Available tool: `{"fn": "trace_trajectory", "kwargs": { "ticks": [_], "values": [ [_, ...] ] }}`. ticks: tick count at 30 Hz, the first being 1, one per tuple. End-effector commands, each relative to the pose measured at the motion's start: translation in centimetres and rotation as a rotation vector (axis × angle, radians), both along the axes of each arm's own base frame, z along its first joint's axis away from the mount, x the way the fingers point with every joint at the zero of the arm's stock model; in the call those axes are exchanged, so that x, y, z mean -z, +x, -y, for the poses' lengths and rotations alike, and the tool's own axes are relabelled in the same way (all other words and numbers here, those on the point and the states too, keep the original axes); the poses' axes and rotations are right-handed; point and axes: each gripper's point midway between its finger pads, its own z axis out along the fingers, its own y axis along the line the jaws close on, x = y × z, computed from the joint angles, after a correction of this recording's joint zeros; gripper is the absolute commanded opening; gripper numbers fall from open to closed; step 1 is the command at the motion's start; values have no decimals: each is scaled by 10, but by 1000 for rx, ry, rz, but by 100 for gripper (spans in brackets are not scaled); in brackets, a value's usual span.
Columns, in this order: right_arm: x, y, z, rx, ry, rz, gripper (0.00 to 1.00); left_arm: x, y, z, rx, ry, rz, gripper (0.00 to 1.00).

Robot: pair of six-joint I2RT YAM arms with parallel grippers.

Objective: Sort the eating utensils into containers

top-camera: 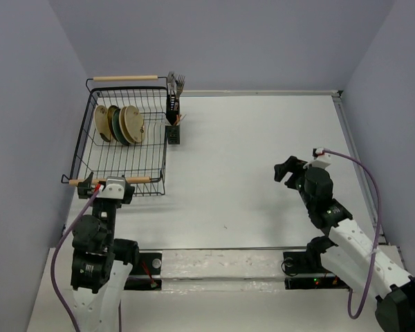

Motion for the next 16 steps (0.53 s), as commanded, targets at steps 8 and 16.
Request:
{"fn": "trace_trajectory", "kwargs": {
  "ticks": [8,16],
  "values": [
    [-20,-1,11,80,87,96,86,21,-5,-16,-79,17,56,95],
    [-16,0,12,95,90,84,87,23,-6,-15,-67,27,60,96]
  ]
}}
